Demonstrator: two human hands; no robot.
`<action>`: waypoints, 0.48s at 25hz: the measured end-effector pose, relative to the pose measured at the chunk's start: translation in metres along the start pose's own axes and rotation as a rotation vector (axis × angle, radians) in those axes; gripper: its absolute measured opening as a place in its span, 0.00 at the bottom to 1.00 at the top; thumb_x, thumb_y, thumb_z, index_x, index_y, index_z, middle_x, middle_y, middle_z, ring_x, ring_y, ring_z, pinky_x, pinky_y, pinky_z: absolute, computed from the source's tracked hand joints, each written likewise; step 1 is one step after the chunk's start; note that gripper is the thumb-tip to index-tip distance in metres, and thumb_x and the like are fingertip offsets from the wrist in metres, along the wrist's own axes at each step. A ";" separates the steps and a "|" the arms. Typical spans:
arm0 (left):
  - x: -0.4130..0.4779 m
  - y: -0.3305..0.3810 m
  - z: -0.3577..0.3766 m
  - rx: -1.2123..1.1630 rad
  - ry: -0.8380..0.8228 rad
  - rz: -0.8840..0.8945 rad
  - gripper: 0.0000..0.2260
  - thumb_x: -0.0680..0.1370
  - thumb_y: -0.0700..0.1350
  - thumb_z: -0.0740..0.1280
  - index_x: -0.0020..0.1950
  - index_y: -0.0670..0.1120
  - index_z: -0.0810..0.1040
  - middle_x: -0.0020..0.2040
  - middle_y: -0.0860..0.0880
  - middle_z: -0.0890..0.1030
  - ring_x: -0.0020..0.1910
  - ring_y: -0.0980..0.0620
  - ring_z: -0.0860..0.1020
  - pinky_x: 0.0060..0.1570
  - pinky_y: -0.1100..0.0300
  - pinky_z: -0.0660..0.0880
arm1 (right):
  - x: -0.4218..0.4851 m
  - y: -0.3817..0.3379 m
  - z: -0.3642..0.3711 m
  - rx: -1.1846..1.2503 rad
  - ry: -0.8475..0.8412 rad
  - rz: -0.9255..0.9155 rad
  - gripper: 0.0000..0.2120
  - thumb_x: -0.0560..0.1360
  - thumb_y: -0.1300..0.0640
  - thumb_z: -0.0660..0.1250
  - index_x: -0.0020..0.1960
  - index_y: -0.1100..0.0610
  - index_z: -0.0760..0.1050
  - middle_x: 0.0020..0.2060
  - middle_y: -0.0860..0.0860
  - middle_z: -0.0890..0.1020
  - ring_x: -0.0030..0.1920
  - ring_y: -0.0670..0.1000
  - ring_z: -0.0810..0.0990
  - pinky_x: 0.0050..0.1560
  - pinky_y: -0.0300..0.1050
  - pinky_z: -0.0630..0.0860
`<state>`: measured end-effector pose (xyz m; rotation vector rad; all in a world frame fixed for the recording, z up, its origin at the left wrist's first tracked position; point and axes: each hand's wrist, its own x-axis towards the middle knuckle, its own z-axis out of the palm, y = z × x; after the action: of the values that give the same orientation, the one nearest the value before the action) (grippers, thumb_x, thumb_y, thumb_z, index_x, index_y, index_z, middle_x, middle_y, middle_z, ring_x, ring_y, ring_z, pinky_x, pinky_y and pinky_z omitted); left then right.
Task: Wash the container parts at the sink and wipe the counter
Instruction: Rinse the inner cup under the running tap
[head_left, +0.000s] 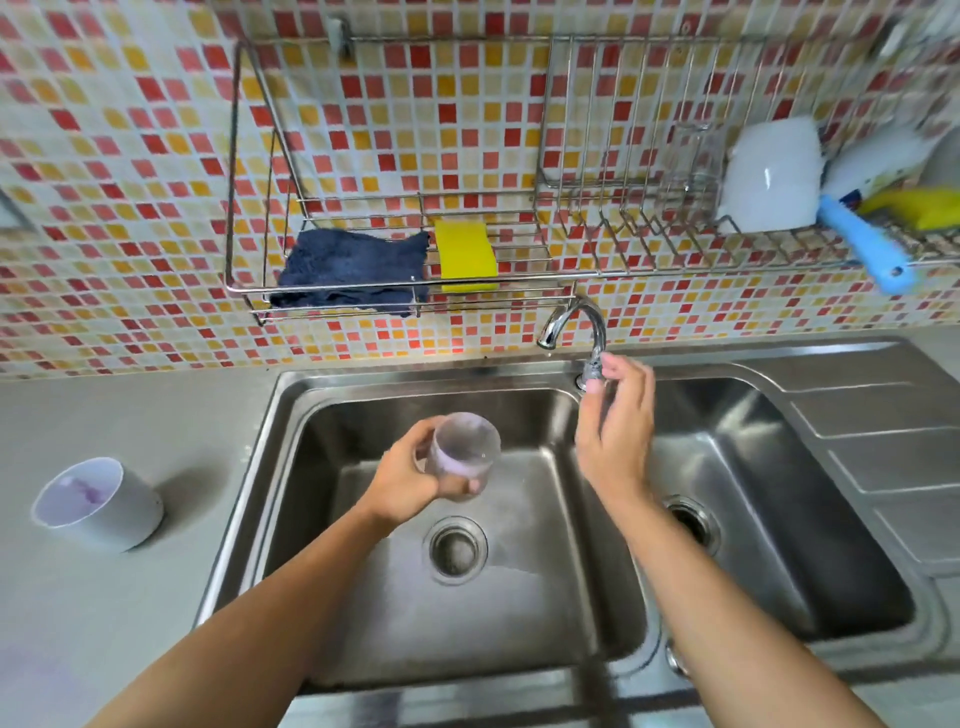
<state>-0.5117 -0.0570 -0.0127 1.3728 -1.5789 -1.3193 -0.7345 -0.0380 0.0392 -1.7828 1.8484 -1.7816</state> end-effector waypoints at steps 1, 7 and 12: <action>-0.004 0.007 -0.004 0.003 -0.002 0.019 0.31 0.60 0.42 0.81 0.59 0.56 0.74 0.55 0.55 0.80 0.54 0.56 0.78 0.54 0.62 0.75 | 0.023 -0.025 0.003 0.017 0.036 -0.070 0.17 0.76 0.56 0.56 0.58 0.67 0.70 0.52 0.60 0.74 0.52 0.52 0.73 0.56 0.42 0.70; -0.021 0.043 -0.036 0.076 -0.024 0.140 0.33 0.57 0.43 0.82 0.60 0.56 0.75 0.55 0.55 0.81 0.55 0.59 0.79 0.55 0.63 0.75 | 0.137 -0.117 0.051 -0.271 -0.402 -0.035 0.28 0.75 0.53 0.63 0.70 0.63 0.60 0.67 0.59 0.66 0.66 0.56 0.67 0.65 0.47 0.66; -0.037 0.049 -0.058 0.172 -0.035 0.198 0.35 0.57 0.48 0.82 0.62 0.56 0.73 0.57 0.58 0.79 0.57 0.58 0.77 0.59 0.60 0.75 | 0.164 -0.120 0.096 -0.506 -0.857 0.291 0.43 0.70 0.35 0.64 0.74 0.58 0.55 0.71 0.59 0.64 0.67 0.60 0.68 0.62 0.51 0.69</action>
<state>-0.4643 -0.0393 0.0549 1.2607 -1.8360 -1.1160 -0.6489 -0.1780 0.1931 -1.8227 2.0442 -0.3296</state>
